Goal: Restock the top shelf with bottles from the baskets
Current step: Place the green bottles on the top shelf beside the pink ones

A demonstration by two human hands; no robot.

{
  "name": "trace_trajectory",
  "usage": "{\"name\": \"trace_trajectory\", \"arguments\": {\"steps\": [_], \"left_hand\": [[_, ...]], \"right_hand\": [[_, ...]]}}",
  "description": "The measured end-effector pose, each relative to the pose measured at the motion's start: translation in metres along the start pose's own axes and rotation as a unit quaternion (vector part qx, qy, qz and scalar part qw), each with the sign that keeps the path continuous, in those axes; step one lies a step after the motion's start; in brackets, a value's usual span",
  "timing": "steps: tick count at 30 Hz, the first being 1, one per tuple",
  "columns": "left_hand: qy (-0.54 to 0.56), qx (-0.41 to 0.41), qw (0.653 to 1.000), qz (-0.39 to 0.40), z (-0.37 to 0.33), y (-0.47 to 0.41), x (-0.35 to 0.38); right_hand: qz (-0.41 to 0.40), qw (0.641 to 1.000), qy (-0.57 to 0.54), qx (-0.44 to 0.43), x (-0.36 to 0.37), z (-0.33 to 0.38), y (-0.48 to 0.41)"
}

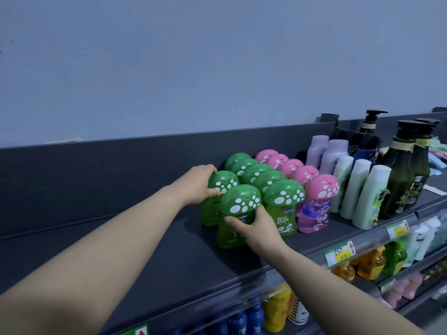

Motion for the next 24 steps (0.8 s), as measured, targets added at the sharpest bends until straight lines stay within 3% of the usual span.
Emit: {"name": "trace_trajectory", "arguments": {"steps": [12,24], "left_hand": [[-0.031,-0.04,0.998,0.032,-0.002,0.011,0.002],[-0.108,-0.056,0.989,-0.079,-0.065,0.085,-0.007]], "right_hand": [[-0.01,0.999,0.04,0.019,-0.002,0.006,0.015],[0.034,0.986,0.163,0.007,-0.048,0.015,0.073]]}}
Point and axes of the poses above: each hand's wrist, its own y-axis away from the middle knuckle, its own x-axis out of the palm, z = x × y, the point moved 4 cm from there along -y, towards the middle knuckle, and after that the axes turned 7 degrees about z, right-handed, at the moved point
